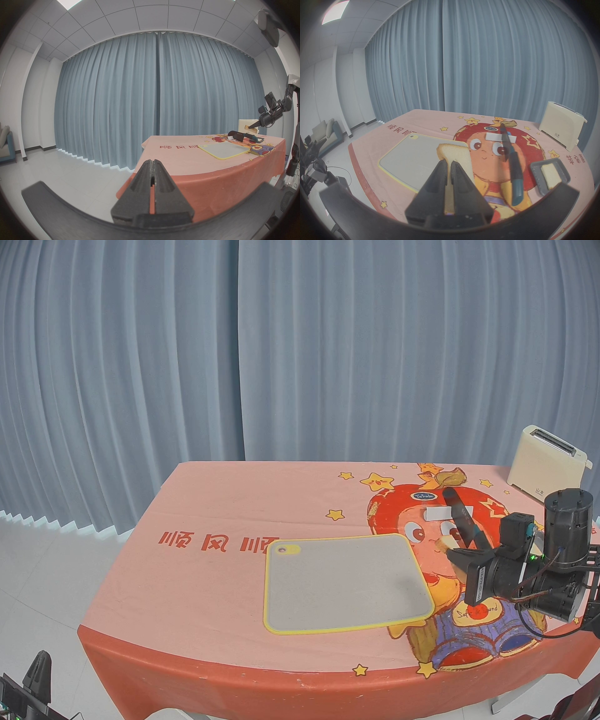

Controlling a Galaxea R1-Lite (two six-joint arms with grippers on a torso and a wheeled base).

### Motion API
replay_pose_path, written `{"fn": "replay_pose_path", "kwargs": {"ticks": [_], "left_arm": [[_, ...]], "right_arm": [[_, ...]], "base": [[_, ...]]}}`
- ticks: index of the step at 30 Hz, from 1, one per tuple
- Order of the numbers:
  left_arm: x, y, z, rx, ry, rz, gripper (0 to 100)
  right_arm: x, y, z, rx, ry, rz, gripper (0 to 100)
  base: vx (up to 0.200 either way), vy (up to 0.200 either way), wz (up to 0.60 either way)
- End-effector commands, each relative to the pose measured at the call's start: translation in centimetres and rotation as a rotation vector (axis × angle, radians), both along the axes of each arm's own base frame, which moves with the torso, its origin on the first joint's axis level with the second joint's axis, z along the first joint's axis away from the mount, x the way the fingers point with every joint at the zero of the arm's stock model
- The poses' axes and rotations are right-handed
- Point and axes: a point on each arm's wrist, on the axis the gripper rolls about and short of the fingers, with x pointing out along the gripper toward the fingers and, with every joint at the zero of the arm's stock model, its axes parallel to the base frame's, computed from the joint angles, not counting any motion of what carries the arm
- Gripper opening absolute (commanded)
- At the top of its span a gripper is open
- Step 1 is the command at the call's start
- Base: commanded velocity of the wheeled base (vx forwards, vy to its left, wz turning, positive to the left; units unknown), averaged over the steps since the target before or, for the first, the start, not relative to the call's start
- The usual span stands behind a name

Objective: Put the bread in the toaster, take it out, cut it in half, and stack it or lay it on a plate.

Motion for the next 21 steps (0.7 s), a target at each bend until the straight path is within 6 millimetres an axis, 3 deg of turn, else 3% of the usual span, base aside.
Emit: {"fn": "replay_pose_path", "kwargs": {"ticks": [1,9,17,21], "left_arm": [[0.1,0.0,-0.5,0.0,0.016,0.001,0],[0.1,0.0,-0.5,0.0,0.017,0.001,0],[0.1,0.0,-0.5,0.001,0.017,0.0,0],[0.1,0.0,-0.5,0.001,0.017,0.0,0]], "right_arm": [[0.0,-0.1,0.1,0.0,-0.003,-0.005,0],[0.0,-0.6,0.5,0.008,-0.021,-0.028,0],[1.0,-3.2,1.1,-0.015,-0.052,-0.129,0],[1.2,-3.6,0.6,-0.035,-0.036,-0.143,0]], "base": [[0.0,-0.2,0.0],[0.0,-0.2,0.0],[0.0,-0.2,0.0],[0.0,0.0,0.0]]}}
